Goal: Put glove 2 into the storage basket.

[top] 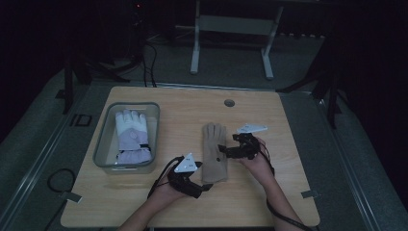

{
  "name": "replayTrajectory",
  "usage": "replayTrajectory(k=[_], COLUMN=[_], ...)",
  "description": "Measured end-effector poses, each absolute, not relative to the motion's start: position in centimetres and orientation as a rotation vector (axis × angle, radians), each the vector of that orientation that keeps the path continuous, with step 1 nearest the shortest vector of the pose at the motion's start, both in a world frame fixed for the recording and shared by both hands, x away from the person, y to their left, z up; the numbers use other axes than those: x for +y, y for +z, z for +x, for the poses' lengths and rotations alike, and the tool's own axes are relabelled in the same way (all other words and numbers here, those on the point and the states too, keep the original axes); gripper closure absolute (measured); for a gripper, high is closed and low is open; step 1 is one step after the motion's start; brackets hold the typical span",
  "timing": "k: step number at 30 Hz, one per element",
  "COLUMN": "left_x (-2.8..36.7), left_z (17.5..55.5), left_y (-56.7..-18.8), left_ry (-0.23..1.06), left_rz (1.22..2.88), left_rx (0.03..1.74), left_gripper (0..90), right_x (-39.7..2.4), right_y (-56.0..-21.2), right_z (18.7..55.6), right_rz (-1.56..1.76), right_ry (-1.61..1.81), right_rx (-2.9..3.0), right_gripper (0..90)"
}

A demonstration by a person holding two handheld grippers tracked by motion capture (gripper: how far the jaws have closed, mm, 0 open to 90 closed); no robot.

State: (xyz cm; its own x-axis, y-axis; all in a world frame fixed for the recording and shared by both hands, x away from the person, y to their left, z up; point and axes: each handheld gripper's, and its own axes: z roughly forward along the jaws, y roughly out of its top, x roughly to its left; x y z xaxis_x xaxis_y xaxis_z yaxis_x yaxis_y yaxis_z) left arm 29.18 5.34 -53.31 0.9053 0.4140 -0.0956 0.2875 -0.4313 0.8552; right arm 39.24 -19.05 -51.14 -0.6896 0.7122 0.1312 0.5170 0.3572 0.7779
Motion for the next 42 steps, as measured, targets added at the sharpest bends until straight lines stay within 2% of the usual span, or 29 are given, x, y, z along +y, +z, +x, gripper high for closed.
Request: replayTrajectory(k=[8, 15, 24, 29, 31, 34, 42], left_x=[3.2, 2.7, 2.1, 2.0, 1.7, 1.5, 0.9], left_z=[30.4, 31.1, 31.5, 31.7, 31.7, 31.7, 31.4], left_y=[-53.5, -54.7, -55.5, -55.6, -55.5, -55.5, -55.4], left_ry=[0.181, 0.157, 0.147, 0.159, 0.164, 0.162, 0.232], left_rz=[2.122, 2.208, 2.263, 2.281, 2.297, 2.316, 2.379], left_rx=[0.463, 0.456, 0.461, 0.456, 0.445, 0.441, 0.404], left_gripper=[15.6, 30.5, 35.7, 41.7, 41.7, 41.8, 41.6], right_x=[-18.2, -18.0, -17.8, -17.7, -17.7, -17.3, -16.9], right_y=[-51.5, -53.4, -55.2, -55.3, -55.3, -55.0, -54.0], right_z=[41.6, 42.6, 42.8, 42.4, 42.3, 41.6, 40.7], right_rz=[1.212, 1.315, 1.335, 1.277, 1.268, 1.162, 0.994], right_ry=[1.263, 1.252, 1.178, 1.196, 1.219, 1.194, 1.123], right_rx=[2.367, 2.403, 2.48, 2.526, 2.55, 2.565, 2.513], right_gripper=[17.6, 18.9, 25.1, 46.1, 58.1, 70.1, 74.0])
